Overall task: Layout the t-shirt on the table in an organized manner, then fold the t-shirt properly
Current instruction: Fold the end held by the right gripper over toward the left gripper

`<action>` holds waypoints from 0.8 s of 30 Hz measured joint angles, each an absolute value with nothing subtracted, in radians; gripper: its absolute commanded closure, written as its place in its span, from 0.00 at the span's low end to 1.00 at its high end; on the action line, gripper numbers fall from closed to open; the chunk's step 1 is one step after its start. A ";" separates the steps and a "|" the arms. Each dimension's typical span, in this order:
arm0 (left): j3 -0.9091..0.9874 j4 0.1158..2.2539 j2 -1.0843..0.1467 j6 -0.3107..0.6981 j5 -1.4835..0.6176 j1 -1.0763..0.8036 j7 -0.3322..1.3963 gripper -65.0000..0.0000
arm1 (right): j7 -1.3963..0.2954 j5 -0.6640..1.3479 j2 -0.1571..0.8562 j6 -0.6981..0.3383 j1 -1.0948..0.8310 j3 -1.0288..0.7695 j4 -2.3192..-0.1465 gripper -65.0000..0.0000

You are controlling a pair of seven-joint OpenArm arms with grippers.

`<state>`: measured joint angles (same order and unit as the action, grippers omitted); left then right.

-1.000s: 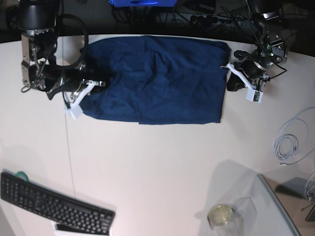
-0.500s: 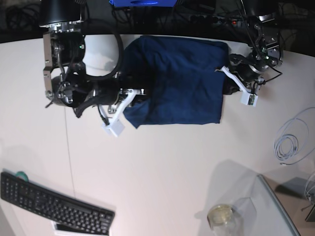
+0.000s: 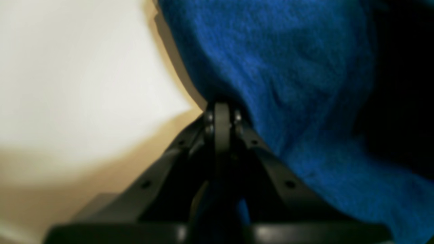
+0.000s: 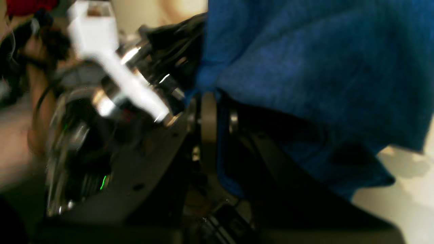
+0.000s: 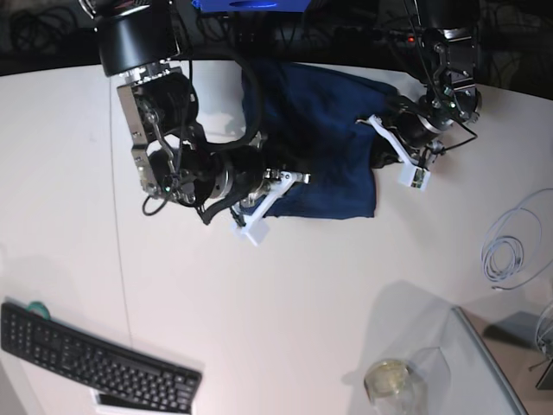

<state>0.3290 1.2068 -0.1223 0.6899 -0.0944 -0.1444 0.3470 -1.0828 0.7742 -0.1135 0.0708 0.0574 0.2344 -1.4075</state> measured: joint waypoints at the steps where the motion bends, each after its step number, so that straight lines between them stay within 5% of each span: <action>1: 0.331 1.207 -0.122 0.690 -0.094 -0.144 0.348 1.00 | -1.061 0.770 -0.112 0.079 0.067 0.251 -1.385 1.00; 24: 0.331 1.207 -0.123 0.690 -0.091 -0.142 0.347 1.00 | -0.873 0.845 -0.130 0.118 0.127 0.395 -1.256 1.00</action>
<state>0.3309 1.2068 -0.1226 0.6895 -0.0910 -0.1417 0.3473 -0.8730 0.8448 -0.1303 0.1181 0.1272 0.3954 -1.2564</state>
